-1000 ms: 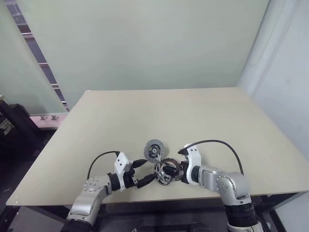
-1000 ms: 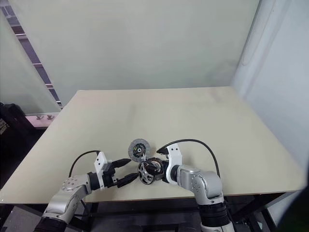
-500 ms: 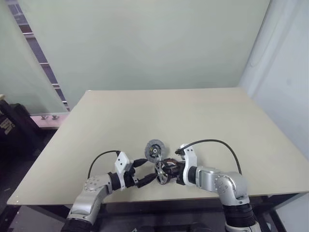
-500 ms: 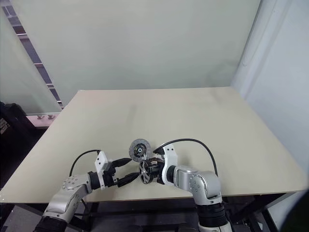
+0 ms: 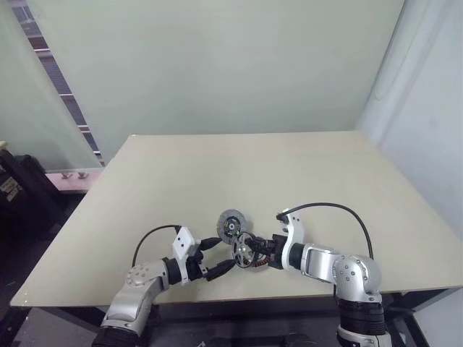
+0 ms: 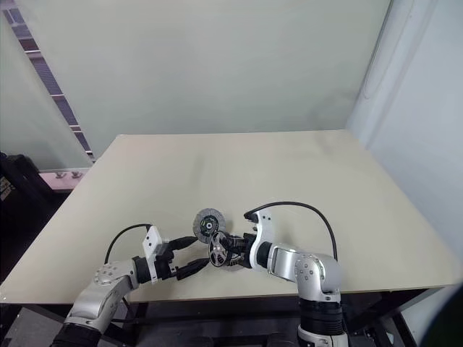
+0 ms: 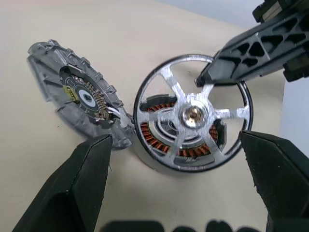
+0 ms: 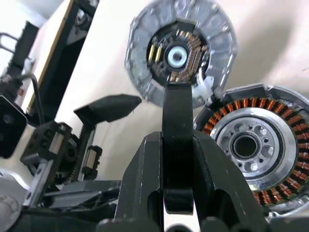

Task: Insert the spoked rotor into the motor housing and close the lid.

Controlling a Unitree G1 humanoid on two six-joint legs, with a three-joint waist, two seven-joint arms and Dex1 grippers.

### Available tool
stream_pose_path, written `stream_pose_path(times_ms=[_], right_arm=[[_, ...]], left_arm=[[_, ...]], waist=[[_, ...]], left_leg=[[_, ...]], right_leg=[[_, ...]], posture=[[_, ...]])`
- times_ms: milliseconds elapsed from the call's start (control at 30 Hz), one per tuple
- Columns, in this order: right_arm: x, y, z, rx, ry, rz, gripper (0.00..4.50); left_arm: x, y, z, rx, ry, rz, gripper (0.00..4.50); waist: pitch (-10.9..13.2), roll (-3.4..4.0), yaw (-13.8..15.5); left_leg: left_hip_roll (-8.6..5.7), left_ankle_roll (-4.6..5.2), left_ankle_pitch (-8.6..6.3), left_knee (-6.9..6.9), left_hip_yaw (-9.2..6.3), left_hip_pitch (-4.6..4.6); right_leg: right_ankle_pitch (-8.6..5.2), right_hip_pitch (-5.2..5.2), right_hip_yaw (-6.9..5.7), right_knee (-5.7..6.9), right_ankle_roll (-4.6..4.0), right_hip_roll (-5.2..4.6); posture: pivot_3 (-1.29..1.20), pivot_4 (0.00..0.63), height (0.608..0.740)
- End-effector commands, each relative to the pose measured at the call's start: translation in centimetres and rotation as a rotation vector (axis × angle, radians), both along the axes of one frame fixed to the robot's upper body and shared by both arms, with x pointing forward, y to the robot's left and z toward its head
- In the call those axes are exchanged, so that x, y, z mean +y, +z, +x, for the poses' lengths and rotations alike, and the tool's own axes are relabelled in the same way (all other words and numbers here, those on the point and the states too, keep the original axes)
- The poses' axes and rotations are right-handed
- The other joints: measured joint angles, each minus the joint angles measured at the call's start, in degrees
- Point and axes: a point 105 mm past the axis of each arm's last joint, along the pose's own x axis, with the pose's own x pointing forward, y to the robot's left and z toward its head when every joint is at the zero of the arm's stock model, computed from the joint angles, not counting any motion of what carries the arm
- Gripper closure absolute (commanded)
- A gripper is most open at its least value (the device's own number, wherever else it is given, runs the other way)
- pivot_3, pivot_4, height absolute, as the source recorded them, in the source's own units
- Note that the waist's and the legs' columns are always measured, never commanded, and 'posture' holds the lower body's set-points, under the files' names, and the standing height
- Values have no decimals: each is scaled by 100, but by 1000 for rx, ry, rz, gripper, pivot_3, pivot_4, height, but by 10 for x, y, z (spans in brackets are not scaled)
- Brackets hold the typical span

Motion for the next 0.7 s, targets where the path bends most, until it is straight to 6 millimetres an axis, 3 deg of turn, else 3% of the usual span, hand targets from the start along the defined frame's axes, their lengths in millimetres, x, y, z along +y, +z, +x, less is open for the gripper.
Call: stream_pose_path(times_ms=[33, 467, 700], right_arm=[[6, 17, 7, -35, -41, 85, 4091], [14, 18, -2, 18, 25, 160, 4091], [7, 15, 4, 9, -19, 140, 4091]], left_arm=[[-3, 11, 4, -53, -16, 6, 0], [-2, 12, 4, -56, -11, 10, 0], [-4, 13, 4, -58, -14, 8, 0]], waist=[[0, 0, 0], [0, 0, -3], [0, 0, -3]], left_leg=[[0, 0, 0, 0, 0, 0], [1, 0, 0, -1, 2, 0], [3, 0, 0, -2, 3, 0]], right_leg=[[0, 0, 0, 0, 0, 0], [0, 0, 1, 1, 0, 1], [0, 0, 1, 1, 0, 2]], posture=[[0, 0, 740], [0, 0, 740], [0, 0, 740]])
